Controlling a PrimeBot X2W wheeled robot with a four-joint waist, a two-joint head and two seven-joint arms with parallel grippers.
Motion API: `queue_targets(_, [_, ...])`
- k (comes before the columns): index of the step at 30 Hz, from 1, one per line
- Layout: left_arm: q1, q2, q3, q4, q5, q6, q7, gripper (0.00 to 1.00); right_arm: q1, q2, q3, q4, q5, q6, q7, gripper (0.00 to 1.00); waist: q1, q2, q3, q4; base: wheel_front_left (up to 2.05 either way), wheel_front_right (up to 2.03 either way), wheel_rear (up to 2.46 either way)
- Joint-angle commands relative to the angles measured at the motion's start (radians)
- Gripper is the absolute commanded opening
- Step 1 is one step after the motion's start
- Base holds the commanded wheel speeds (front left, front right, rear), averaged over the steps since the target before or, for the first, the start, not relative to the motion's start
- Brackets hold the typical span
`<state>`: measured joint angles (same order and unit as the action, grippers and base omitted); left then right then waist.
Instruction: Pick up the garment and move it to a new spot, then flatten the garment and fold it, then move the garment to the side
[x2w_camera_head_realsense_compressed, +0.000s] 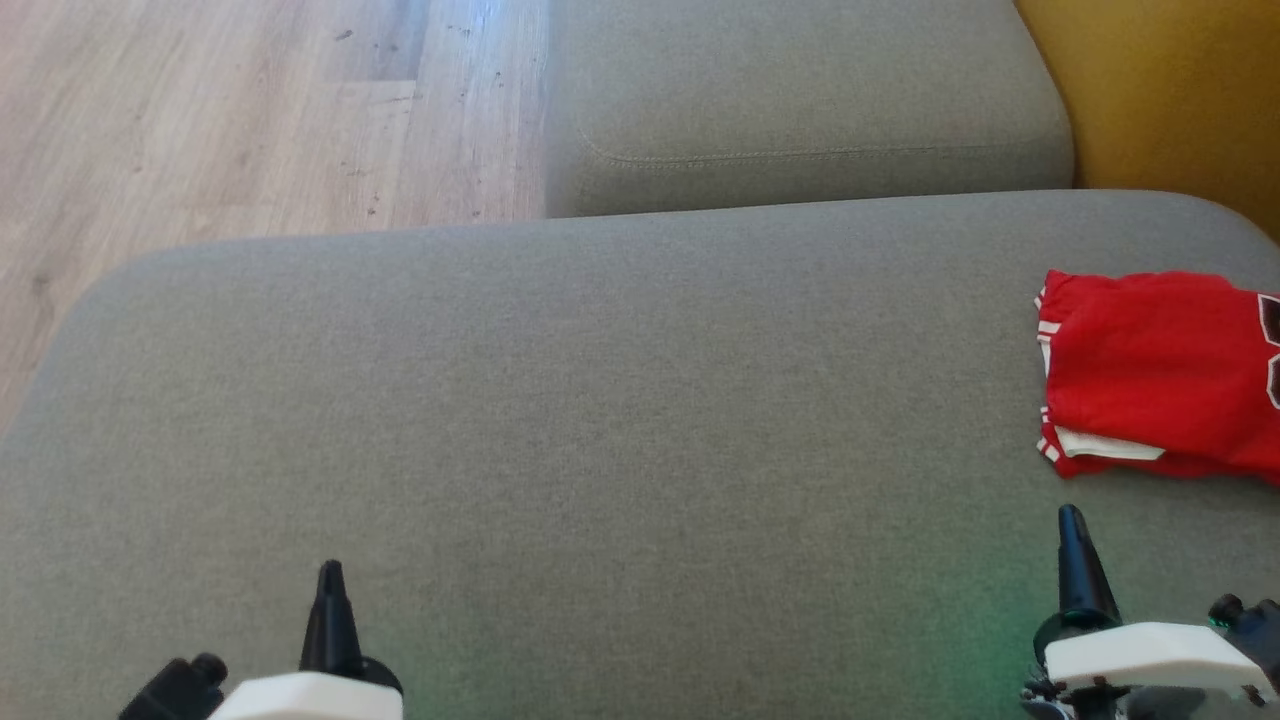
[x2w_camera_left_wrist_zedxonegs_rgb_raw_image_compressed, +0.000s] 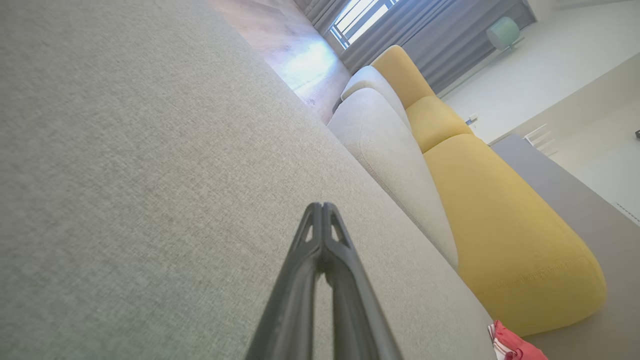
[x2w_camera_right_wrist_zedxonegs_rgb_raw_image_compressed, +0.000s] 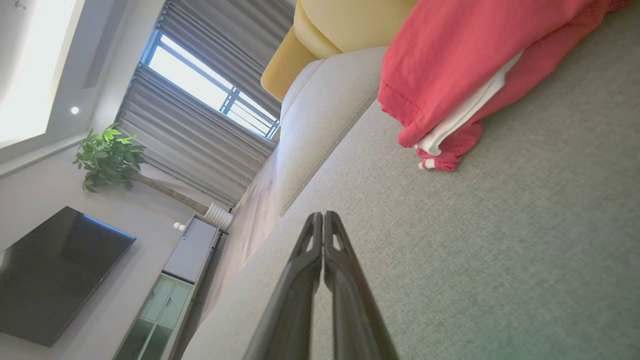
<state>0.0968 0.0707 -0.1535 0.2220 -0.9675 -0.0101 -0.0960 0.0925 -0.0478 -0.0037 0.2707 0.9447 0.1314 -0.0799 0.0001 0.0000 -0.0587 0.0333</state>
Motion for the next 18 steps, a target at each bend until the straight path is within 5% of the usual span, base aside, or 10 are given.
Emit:
queue_targets(1, [-0.066, 0.011, 0.038, -0.025, -0.030, -0.010, 0.008, 0.00, -0.052, -0.017, 0.004, -0.031, 0.033, 0.000, 0.007, 0.00, -0.0001, 0.0000, 0.002, -0.001, 0.00, 0.00, 0.00])
queue_targets(18, [-0.105, 0.012, 0.091, -0.012, -0.219, -0.042, 0.056, 0.00, -0.095, -0.017, -0.022, -0.030, 0.222, 0.000, 0.056, 0.00, -0.0001, 0.0000, 0.019, -0.010, 0.00, 0.00, 0.00])
